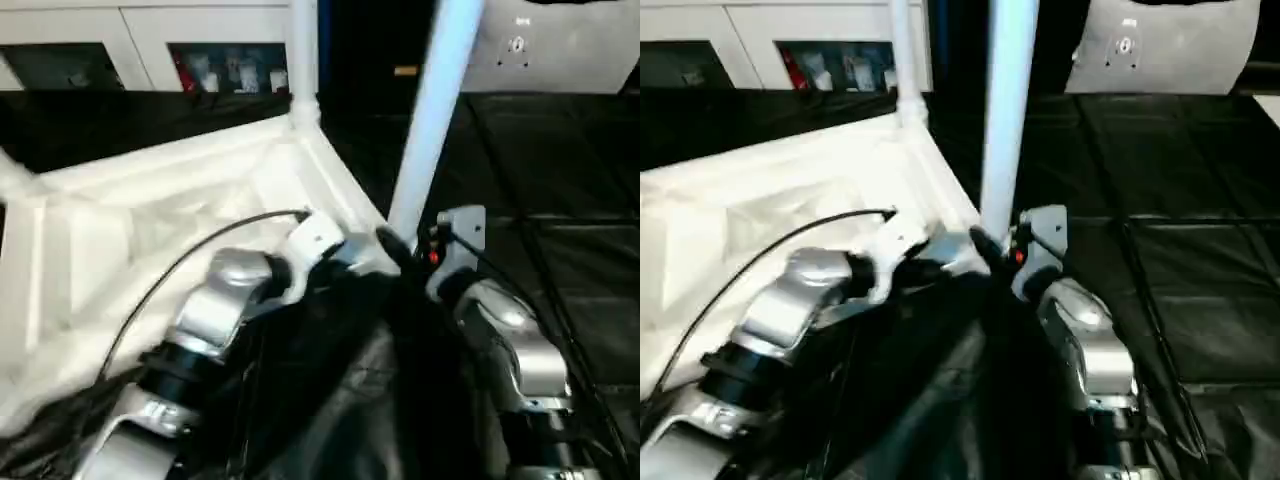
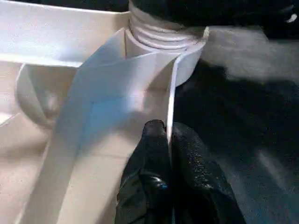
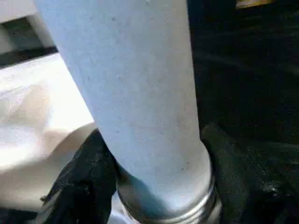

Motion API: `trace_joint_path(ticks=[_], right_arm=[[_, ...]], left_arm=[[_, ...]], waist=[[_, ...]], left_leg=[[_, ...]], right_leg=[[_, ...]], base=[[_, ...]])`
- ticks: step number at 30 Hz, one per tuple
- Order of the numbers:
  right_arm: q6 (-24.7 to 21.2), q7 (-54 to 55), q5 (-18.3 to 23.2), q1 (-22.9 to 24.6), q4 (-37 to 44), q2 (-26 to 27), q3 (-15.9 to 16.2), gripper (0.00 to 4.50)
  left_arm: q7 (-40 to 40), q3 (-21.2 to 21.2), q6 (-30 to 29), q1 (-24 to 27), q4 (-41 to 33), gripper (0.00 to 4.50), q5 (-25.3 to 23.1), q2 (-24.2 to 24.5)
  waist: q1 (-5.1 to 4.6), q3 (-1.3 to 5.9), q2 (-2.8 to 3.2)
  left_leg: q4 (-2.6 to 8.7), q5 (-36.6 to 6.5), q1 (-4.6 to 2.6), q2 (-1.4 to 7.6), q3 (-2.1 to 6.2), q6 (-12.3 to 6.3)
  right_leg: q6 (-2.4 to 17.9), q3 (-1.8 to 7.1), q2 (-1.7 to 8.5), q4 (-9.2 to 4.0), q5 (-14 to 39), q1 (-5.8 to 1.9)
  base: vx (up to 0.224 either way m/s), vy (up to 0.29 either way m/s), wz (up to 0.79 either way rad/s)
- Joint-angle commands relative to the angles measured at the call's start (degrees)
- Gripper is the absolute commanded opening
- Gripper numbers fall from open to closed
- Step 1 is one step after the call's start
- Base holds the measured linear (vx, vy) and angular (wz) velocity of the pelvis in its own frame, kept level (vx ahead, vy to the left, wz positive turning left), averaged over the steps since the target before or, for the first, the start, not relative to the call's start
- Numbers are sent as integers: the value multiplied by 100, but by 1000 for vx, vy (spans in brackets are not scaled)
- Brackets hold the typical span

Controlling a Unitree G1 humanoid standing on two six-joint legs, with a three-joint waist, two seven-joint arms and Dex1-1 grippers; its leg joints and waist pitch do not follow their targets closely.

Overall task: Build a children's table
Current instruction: Rotate leg to tighten

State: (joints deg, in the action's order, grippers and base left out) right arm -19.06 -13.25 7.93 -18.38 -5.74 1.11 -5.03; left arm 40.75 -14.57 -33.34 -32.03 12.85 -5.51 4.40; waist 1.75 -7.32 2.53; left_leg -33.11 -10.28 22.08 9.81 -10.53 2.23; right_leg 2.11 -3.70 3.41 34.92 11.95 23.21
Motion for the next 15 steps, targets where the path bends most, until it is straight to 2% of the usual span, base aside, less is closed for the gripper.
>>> trace_joint_path(ticks=[1,2,3,4,5,9,10,12,15], right_arm=[[-8,103,19,127,-177,351,390,253],[50,95,1,158,-150,319,399,253],[82,86,-6,177,-134,291,406,308],[102,85,-10,197,-113,251,379,308],[133,30,-2,218,-91,195,333,325],[277,-248,68,284,-1,-32,289,354],[326,-341,74,311,48,-109,277,354],[437,-739,144,384,176,-388,261,384],[519,-1375,293,504,320,-835,259,404]], left_arm=[[-592,106,97,-74,-259,0,207,-467],[-516,63,70,-48,-320,0,201,-420],[-469,39,61,-33,-350,0,202,-381],[-386,11,98,-15,-362,0,195,-296],[-269,-24,137,14,-366,0,199,-184],[50,-118,217,107,-389,0,213,127],[155,-144,280,136,-388,0,198,221],[431,-186,412,185,-353,0,187,464],[861,-246,635,250,-323,0,204,790]], waist=[[25,414,-87],[27,418,-80],[27,417,-83],[33,404,-54],[30,407,-75],[23,396,-51],[15,394,-64],[14,387,-62],[23,386,-62]], left_leg=[[326,-203,-61,331,154,-638],[319,-157,-56,321,154,-681],[312,-148,-49,313,150,-720],[311,-165,-48,308,151,-768],[312,-189,-45,308,152,-792],[315,-254,-37,310,162,-785],[318,-276,-38,312,162,-791],[316,-334,-44,312,156,-797],[312,-312,-46,324,157,-822]], right_leg=[[1362,337,535,-401,240,-333],[1338,336,524,-388,120,-345],[1335,338,522,-387,59,-345],[1322,336,522,-392,25,-338],[1302,331,517,-393,30,-346],[1265,323,519,-400,93,-353],[1250,323,513,-403,109,-354],[1260,323,511,-413,164,-353],[1227,332,515,-402,160,-357]], base=[[0,0,0],[0,0,0],[0,0,0],[0,0,0],[0,0,0],[0,0,0],[0,0,0],[0,0,0],[0,0,0]])
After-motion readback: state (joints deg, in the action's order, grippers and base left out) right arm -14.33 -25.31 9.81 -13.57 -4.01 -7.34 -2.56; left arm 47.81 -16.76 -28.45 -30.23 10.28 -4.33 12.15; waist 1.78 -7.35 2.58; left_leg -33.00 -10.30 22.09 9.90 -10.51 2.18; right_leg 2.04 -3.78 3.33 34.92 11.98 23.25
